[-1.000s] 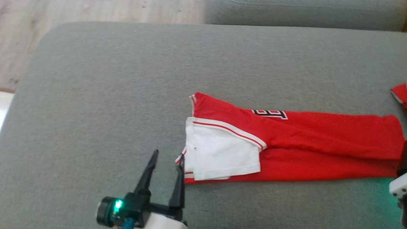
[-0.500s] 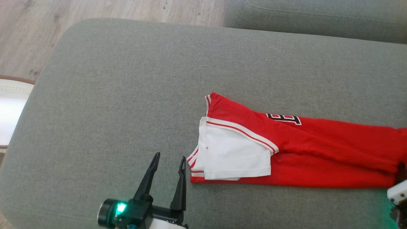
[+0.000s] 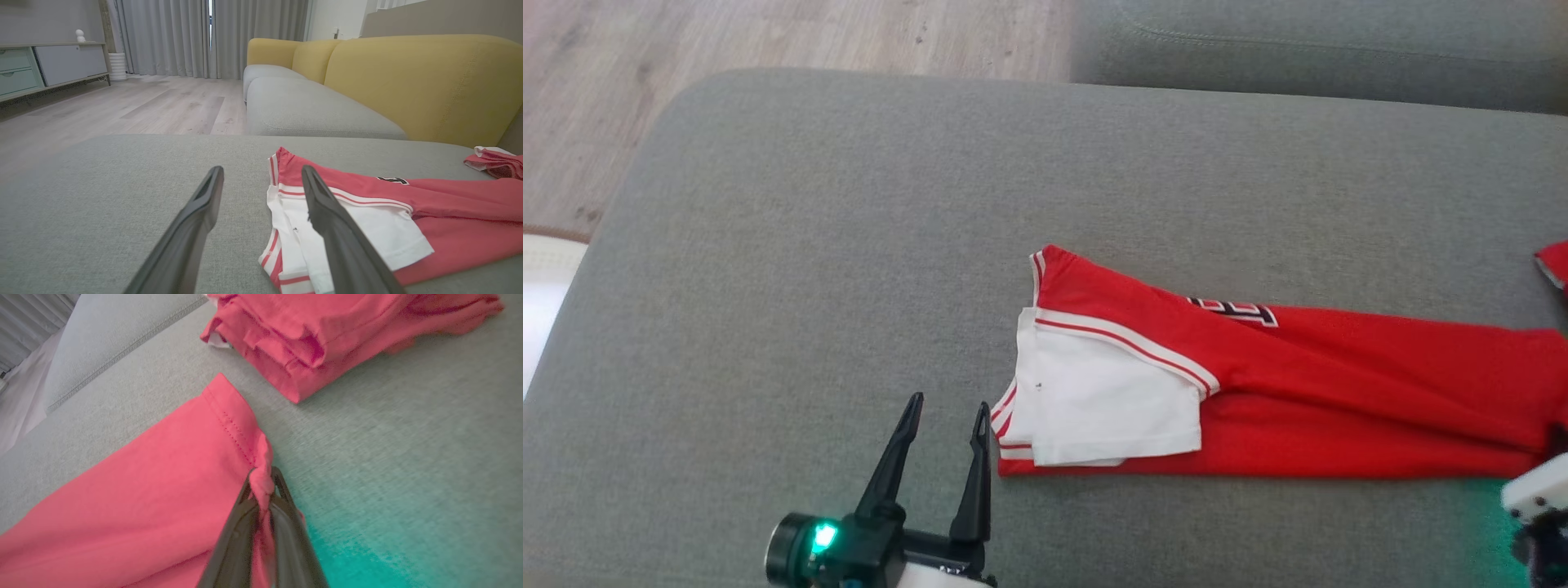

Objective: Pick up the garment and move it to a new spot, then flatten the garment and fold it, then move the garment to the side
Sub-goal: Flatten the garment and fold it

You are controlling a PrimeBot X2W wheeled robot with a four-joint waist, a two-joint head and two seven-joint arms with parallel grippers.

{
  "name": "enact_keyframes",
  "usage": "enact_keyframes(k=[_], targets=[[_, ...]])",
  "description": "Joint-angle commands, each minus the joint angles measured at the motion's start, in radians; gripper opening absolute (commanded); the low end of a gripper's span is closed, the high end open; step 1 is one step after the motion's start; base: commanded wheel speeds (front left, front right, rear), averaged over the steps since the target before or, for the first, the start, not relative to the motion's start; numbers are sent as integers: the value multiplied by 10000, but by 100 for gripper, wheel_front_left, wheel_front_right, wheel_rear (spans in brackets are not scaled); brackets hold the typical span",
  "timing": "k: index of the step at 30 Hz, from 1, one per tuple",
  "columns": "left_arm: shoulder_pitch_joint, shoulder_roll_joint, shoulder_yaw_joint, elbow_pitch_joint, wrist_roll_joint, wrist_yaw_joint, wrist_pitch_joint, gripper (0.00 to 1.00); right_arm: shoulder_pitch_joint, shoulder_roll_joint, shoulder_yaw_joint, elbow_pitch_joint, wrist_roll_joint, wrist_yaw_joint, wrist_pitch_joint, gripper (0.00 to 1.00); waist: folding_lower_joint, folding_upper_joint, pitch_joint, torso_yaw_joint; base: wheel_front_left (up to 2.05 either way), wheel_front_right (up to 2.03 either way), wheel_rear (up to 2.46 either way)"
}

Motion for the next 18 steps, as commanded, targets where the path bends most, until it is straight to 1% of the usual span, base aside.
enact_keyframes(k=[1, 3, 5, 9, 13, 18], targets=[[-27, -53, 417, -230, 105, -58, -97, 100, 14, -151, 119, -492, -18, -9, -116, 0, -1, -1, -48, -61, 0, 0, 0], [33, -100, 508, -213, 170, -128, -97, 100, 68, -193, 19, -904, 132, -9, -52, 0, -1, -1, -92, -116, 0, 0, 0], [112, -165, 621, -163, 252, -234, -97, 100, 130, -192, 26, -1683, 587, -9, 193, 0, -1, -1, -155, -169, 0, 0, 0], [219, -230, 753, -87, 346, -363, -97, 100, 263, -148, 539, -3081, 1358, -9, 542, 0, -1, -1, -279, -210, 0, 0, 0], [323, -274, 862, -5, 418, -464, -97, 100, 406, -114, 1693, -4409, 2163, -9, 867, 0, -1, -1, -426, -216, 0, 0, 0], [328, -375, 921, 117, 480, -636, -97, 100, 580, -110, 3658, -5186, 3053, -9, 798, 0, -1, -1, -583, -59, 0, 0, 0]])
